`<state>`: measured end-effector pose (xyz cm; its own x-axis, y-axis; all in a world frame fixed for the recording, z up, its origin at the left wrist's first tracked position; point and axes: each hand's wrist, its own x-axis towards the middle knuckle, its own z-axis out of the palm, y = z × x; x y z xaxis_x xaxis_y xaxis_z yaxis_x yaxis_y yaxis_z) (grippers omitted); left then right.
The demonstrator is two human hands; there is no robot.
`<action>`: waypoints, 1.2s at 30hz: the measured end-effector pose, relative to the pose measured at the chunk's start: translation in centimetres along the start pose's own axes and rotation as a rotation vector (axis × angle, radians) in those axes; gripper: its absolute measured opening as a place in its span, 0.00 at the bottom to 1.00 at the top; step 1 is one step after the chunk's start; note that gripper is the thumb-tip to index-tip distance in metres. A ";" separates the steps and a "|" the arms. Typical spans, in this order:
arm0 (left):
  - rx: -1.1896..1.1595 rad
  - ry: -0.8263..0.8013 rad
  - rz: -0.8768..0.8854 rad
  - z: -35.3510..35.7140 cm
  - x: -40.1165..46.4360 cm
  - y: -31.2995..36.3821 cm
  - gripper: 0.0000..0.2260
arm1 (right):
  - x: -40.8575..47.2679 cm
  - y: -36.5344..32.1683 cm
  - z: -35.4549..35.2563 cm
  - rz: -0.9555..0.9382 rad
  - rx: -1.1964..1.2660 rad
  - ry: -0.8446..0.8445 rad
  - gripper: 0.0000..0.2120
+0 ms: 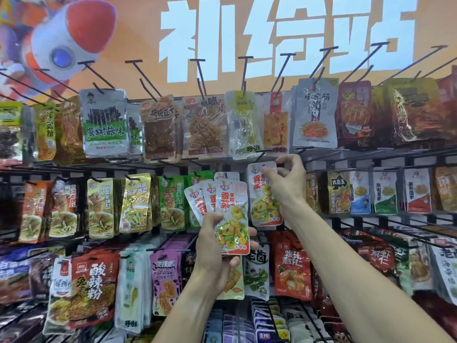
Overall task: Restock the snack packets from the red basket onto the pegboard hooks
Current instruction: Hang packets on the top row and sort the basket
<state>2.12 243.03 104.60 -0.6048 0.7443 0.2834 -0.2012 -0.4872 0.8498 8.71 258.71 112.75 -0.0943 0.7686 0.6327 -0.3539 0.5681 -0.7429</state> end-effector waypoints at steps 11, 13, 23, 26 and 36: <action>-0.019 -0.021 0.009 -0.2 0.4 -0.3 0.19 | -0.3 -0.2 0.3 -0.244 -0.384 0.093 0.11; -0.019 -0.024 0.016 -0.2 0.5 -0.3 0.18 | -0.2 -0.3 1.0 -0.256 -0.475 0.122 0.12; 0.015 -0.066 0.011 -0.4 0.9 -0.4 0.17 | 1.0 2.9 2.2 -0.113 -0.580 0.048 0.10; 0.032 -0.063 -0.002 -0.6 1.2 -0.7 0.17 | -3.8 1.7 0.4 -0.073 -0.231 0.034 0.13; 0.032 0.038 0.032 0.4 1.7 -2.0 0.14 | -7.0 2.7 -0.7 0.111 0.046 -0.149 0.15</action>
<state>1.80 245.49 103.55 -0.6392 0.7104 0.2946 -0.1568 -0.4954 0.8544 9.07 255.11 106.12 -0.2704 0.7718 0.5755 -0.3753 0.4659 -0.8013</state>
